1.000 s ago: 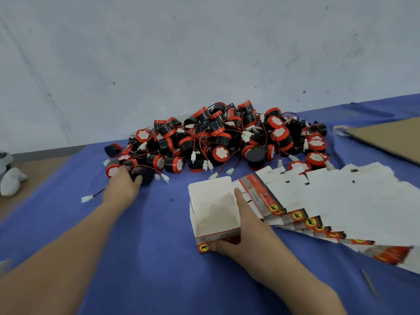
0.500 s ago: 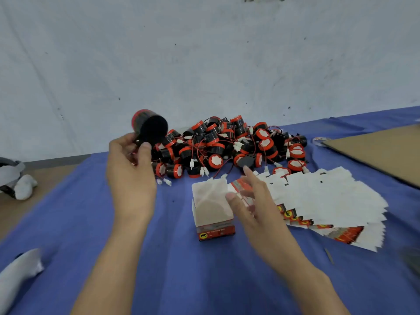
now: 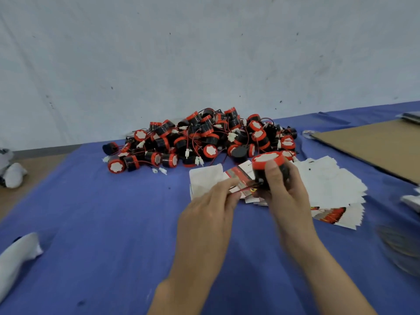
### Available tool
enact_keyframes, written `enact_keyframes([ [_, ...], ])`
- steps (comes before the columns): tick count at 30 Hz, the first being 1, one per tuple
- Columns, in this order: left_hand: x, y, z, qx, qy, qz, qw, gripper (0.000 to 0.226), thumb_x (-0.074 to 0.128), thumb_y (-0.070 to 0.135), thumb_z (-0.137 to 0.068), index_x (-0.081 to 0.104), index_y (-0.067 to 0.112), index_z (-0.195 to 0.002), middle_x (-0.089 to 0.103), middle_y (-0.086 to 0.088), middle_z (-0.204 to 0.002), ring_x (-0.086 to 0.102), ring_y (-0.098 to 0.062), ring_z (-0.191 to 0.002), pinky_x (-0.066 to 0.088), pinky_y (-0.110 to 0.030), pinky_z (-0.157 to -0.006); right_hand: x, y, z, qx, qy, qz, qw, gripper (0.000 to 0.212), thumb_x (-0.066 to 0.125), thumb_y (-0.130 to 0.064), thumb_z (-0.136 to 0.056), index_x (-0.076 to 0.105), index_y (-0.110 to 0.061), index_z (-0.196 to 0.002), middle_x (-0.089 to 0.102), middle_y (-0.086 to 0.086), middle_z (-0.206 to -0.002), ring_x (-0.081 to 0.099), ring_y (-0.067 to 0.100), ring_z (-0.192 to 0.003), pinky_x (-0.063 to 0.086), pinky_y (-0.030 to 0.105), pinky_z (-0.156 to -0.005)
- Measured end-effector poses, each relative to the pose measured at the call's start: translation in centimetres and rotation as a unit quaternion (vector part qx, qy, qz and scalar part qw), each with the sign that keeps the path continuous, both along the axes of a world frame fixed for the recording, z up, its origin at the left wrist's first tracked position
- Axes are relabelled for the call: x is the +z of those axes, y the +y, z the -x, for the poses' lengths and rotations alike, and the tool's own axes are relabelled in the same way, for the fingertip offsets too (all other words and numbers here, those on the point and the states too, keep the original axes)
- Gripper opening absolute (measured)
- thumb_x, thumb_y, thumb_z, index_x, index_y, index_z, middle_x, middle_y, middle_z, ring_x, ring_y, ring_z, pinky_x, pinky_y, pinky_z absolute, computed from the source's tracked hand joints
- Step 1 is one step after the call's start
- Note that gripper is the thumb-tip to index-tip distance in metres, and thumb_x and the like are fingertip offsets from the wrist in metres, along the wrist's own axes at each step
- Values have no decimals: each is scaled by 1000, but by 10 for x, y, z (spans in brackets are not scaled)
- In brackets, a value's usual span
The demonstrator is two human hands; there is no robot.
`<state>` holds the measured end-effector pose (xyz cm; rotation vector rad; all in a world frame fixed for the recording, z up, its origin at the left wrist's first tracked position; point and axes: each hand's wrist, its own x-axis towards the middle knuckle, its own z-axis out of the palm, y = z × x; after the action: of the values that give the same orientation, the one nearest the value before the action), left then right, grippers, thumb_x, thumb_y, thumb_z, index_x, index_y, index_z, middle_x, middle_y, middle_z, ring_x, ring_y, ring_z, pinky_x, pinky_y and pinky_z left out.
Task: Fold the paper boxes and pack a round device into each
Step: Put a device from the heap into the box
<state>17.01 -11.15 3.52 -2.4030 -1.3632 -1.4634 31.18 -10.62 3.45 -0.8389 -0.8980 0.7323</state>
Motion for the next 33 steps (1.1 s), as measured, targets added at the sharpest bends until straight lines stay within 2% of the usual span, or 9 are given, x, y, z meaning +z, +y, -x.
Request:
enact_keyframes([
  [4,3,8,10,-72,-79,85,991,26,41,60,-92,59,44,-102,65,22,-90,62,-5,-85,50,-26,-66,4,3,-2,103,111,72,986,64,62,-61,-74,66,-13,-116,74,9,-105,65,23,-89,57,31,-76],
  [8,7,15,14,-142,-130,141,971,22,53,65,-83,63,48,-91,68,14,-83,63,-9,-91,46,-18,-75,5,-5,-4,266,157,106,945,56,52,-59,-92,75,-12,-114,70,17,-118,68,28,-109,57,37,-93],
  [10,10,17,18,-163,-153,158,962,21,60,64,-79,60,46,-91,68,11,-76,64,-8,-82,48,-22,-71,3,-11,-7,324,185,97,923,53,53,-51,-96,72,-7,-120,66,20,-129,64,32,-121,54,42,-100],
  [13,13,16,24,-209,-158,164,951,18,66,49,-86,56,49,-101,64,12,-76,59,3,-66,43,-7,-61,2,-17,-9,360,210,73,906,49,62,-40,-93,69,-2,-123,61,26,-134,59,39,-127,52,50,-101],
  [17,9,16,26,-234,-127,179,947,22,61,35,-96,57,52,-109,65,15,-85,63,-10,-81,50,-20,-68,3,-19,-8,357,189,65,912,48,57,-43,-94,71,-6,-122,65,21,-129,68,33,-110,58,43,-86],
  [21,6,17,24,-241,-103,203,944,29,58,36,-97,52,53,-119,66,18,-84,66,-8,-82,56,-33,-75,2,-17,-5,331,187,97,920,50,49,-50,-97,74,-11,-117,69,14,-113,67,24,-88,56,31,-72],
  [26,4,16,25,-247,-75,203,944,36,56,31,-100,51,54,-127,63,16,-80,59,-7,-70,50,-25,-64,-6,-13,-3,294,165,142,931,43,51,-49,-96,75,-13,-96,61,9,-85,54,18,-63,52,27,-56],
  [30,5,12,22,-257,-84,175,947,29,63,21,-97,63,39,-119,61,19,-96,57,7,-70,41,-7,-66,-6,-12,-12,308,139,178,924,44,51,-48,-95,76,-12,-96,63,12,-81,54,19,-52,49,28,-50],
  [33,6,11,23,-252,-106,158,949,27,67,13,-93,68,34,-110,60,24,-104,57,11,-67,40,-4,-68,-5,-12,-13,326,121,209,914,51,51,-55,-92,80,-14,-97,70,15,-81,59,19,-50,52,27,-49],
])
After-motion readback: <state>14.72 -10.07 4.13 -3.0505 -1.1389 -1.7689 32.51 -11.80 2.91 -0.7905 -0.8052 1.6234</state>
